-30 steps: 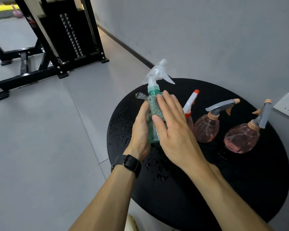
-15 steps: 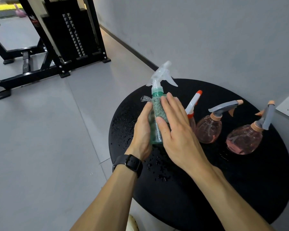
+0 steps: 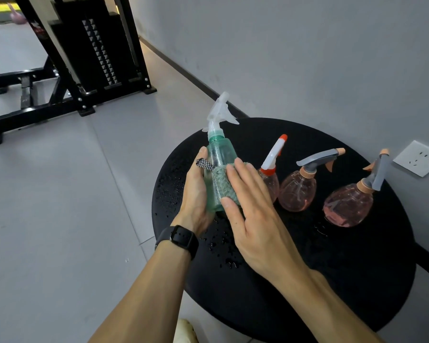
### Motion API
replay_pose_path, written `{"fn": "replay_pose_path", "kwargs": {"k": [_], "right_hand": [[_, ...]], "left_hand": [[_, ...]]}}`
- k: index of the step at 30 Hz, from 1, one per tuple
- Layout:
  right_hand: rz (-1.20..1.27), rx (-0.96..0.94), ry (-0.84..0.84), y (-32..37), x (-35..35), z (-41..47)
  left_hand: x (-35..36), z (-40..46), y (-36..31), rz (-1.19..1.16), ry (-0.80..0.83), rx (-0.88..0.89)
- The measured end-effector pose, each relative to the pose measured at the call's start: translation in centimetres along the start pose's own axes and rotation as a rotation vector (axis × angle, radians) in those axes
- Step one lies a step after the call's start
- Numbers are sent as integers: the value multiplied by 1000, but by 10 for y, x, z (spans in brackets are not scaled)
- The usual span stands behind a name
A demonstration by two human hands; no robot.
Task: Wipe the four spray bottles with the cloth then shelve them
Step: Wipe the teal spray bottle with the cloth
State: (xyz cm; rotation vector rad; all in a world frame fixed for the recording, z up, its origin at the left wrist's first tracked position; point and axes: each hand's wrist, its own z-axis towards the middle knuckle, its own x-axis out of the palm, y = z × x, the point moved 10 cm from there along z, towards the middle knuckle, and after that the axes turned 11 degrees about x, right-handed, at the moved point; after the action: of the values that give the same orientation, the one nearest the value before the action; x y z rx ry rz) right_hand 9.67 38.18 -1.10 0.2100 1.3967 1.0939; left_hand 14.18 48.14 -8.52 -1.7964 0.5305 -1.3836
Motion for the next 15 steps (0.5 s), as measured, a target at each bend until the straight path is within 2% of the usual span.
{"fn": "replay_pose_path", "kwargs": {"k": [15], "right_hand": [[27, 115, 17, -11, -9, 34]], "left_hand": [[12, -6, 7, 249, 115, -5]]}}
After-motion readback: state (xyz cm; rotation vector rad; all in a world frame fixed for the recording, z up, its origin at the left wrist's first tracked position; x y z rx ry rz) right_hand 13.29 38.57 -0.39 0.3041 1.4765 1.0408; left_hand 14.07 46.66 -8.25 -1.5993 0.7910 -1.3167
